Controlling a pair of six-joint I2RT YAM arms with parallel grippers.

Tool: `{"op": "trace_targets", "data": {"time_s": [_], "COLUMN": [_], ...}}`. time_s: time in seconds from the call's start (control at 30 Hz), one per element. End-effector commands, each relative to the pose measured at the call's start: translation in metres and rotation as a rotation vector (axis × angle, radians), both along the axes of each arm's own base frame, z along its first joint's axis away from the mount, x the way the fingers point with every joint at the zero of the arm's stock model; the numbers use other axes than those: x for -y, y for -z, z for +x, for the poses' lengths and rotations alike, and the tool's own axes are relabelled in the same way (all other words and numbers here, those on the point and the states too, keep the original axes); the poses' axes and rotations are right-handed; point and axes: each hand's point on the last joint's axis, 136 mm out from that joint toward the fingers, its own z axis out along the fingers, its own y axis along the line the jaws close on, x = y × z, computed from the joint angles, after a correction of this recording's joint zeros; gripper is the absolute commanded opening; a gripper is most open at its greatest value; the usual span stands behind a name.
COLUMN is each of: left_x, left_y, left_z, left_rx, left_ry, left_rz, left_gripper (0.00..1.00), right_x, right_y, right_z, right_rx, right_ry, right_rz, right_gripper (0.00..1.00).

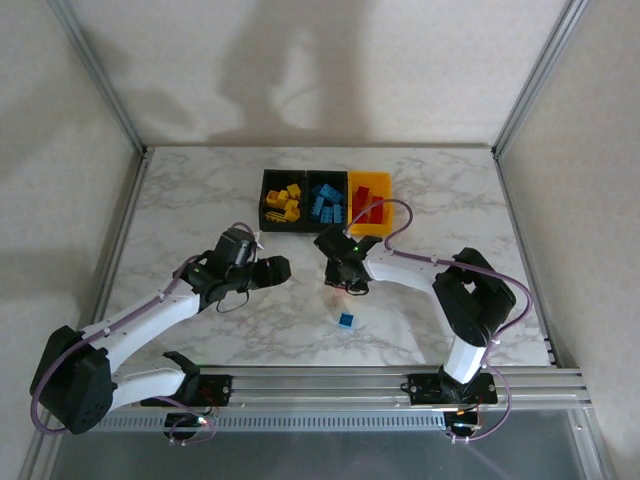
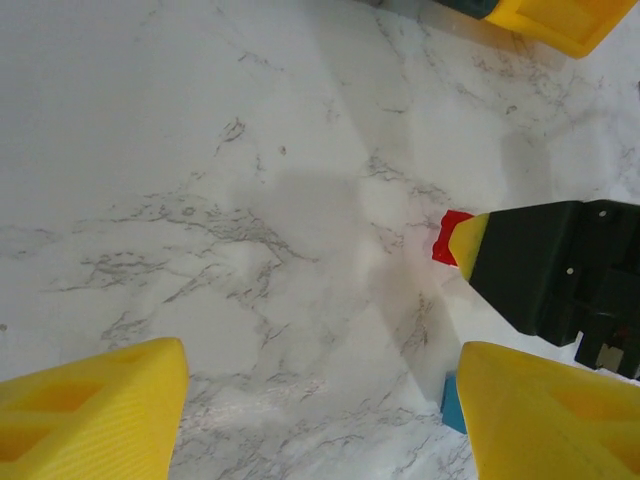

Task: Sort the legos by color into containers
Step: Pick up the lego from the center of the table, then place the lego in the container.

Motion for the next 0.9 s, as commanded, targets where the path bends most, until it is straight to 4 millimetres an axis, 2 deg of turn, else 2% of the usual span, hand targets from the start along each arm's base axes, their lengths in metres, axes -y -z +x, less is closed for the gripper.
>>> {"op": "trace_targets", "data": {"time_s": [0.0, 0.27, 0.3, 0.4, 0.57, 0.73, 0.87], "left_x": [0.01, 0.025, 0.027, 0.034, 0.043, 0.053, 0.059], "left_y": [-0.02, -0.031, -0.032, -0.037, -0.039, -0.049, -0.058], "left_z": [0.012, 0.025, 0.027, 0.034, 0.043, 0.055, 0.065], "left_rx": [0.047, 0.069, 0.073, 0.08, 0.083, 0.108, 0.128], "left_ry": [-0.013, -0.015, -0.016, -0.016, -0.013, -0.027, -0.031], "left_rz": [-0.041, -0.065, -0.068, -0.076, -0.068, -0.099, -0.105], "left_gripper": [0.71, 0.71, 0.71, 0.71, 0.71, 0.71, 0.71], "right_x": [0.012, 0.036, 0.048, 0.062, 0.078, 0.079, 0.077], "right_y": [-0.032, -0.069, -0.074, -0.084, -0.1, -0.106, -0.097], "right_z": [0.023, 0.062, 0.073, 0.094, 0.134, 0.176, 0.206], "right_rx": [0.087, 0.188, 0.201, 0.231, 0.289, 0.318, 0.31], "right_ry": [0.007, 0.04, 0.07, 0.094, 0.132, 0.155, 0.166], "right_rz": [-0.014, -0.002, -0.001, -0.001, -0.01, 0.011, 0.011], "right_gripper": [0.39, 0.4, 0.4, 0.4, 0.4, 0.4, 0.4]}}
